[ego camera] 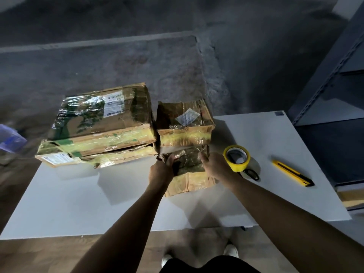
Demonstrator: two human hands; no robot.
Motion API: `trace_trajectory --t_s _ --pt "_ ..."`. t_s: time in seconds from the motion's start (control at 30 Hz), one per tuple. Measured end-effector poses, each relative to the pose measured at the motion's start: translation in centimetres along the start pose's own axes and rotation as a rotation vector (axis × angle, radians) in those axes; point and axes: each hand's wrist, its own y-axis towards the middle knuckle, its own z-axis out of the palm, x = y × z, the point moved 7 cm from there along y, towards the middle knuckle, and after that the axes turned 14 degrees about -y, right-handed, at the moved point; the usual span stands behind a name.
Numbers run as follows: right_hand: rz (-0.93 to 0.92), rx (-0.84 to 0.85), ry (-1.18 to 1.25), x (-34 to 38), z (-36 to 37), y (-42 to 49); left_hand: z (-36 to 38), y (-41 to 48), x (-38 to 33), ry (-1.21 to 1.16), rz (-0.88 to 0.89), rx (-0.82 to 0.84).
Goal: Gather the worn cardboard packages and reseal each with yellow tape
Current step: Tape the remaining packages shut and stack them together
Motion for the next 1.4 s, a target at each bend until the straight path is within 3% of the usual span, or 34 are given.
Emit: trace_trajectory --t_s 0.13,0.23,0.4,0.6,0.67,0.73,0.8,0.93,1.17,1.27,1.4 --pt "0.055 0.028 0.096 0.4 0.7 0.1 1.4 0.2 0.5 0.036 -0.035 0.114" --pt "0.134 -0.031 0.022 0.1 0.6 -0.2 0.9 0.5 0.8 0.044 -0.072 0.042" --pt "0.061 -0.141 0.019 -0.1 0.3 -0.5 -0.4 0.1 -0.4 0.106 0.008 -0.038" --pt "0.028 -0.140 0.470 -0.7 -1.6 -0.3 -6.6 0.2 -3.3 -0.089 0.115 -0.160" --pt "0.057 -0.081 0.547 -0.9 -1.5 -0.3 -7.4 0.5 -1.8 -0.156 0.016 -0.152" --pt "0.059 -0.023 0.537 -0.8 -1.0 -0.2 -6.1 0.2 0.2 -0.327 -0.201 -0.036" --pt "0.018 -0.022 0.415 -0.2 -0.7 -0.1 -4.7 0.0 1.2 -0.414 -0.264 0.016" --pt "-0.020 -0.021 0.353 2.2 -2.4 -1.1 -3.9 0.1 0.8 -0.406 -0.239 -0.063" --pt "0.077 0.227 0.433 3.5 -3.4 -1.8 -2.3 0.3 -0.9 -0.475 -0.148 -0.025" --pt "0.062 0.341 0.351 3.4 -3.4 -1.3 -1.6 0.3 -2.0 -0.352 -0.076 -0.022" --pt "0.032 0.171 0.329 2.4 -4.3 -0.4 -0.1 0.4 -3.5 -0.240 0.006 -0.016"
